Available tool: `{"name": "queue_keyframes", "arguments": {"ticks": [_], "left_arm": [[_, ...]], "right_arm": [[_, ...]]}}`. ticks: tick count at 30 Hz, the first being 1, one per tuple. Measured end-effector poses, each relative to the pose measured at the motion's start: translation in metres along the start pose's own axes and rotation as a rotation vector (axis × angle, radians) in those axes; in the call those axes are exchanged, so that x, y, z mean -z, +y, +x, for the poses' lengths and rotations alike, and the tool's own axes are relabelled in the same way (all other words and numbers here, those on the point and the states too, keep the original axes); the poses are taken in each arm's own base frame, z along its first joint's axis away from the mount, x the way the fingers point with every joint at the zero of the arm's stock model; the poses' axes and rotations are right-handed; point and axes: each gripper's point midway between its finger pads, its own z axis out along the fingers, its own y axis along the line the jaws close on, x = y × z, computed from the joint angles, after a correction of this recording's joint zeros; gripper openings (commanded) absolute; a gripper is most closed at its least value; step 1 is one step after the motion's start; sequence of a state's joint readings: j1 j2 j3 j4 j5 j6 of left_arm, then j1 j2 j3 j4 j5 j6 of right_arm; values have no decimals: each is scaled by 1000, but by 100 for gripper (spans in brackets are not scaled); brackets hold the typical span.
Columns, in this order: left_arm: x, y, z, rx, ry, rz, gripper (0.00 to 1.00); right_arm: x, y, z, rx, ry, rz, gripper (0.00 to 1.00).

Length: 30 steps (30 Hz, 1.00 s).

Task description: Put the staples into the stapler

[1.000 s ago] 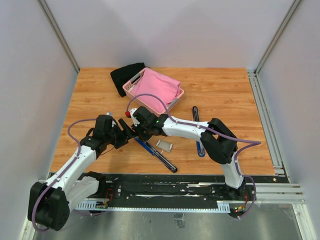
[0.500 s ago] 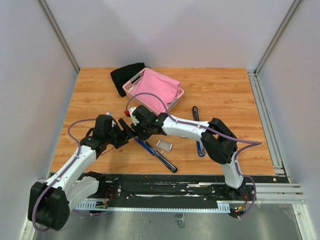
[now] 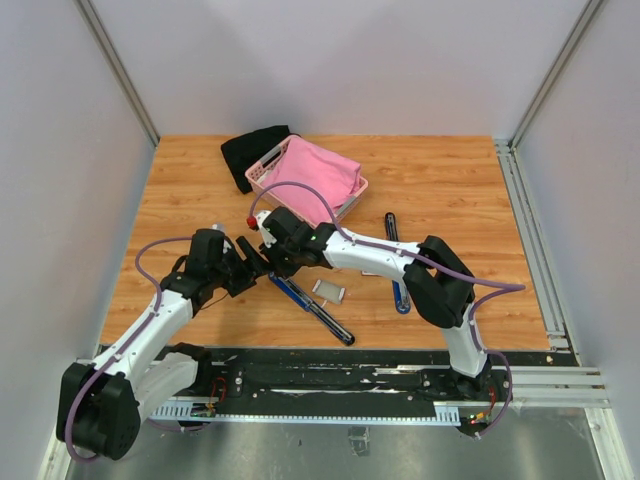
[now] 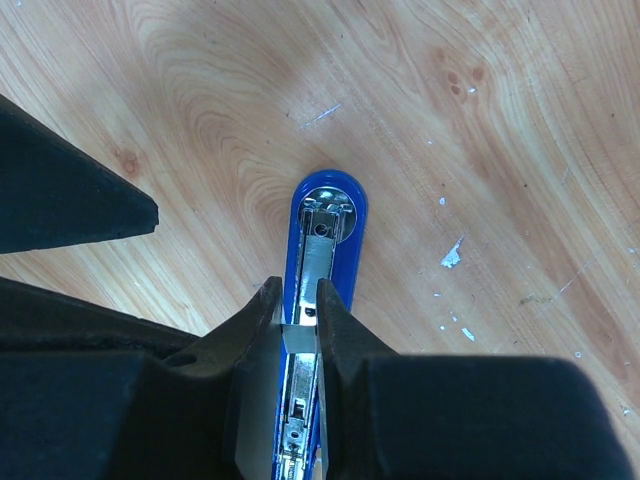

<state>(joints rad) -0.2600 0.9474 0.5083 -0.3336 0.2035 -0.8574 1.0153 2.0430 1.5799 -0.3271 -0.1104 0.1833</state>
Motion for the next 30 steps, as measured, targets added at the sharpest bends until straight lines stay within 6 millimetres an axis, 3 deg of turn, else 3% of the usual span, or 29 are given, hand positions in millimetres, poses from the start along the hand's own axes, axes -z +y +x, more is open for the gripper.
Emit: {"name": "queue_keyframes", "arguments": {"ticks": [12,30], "left_arm": [[0,2,1,-1,5,-7,74],[0,2,1,-1,6,-5,74]], "right_arm": [[-15,-1,14,-5,39,-5,11],[-9,-1,14,-5,47,-3,11]]}}
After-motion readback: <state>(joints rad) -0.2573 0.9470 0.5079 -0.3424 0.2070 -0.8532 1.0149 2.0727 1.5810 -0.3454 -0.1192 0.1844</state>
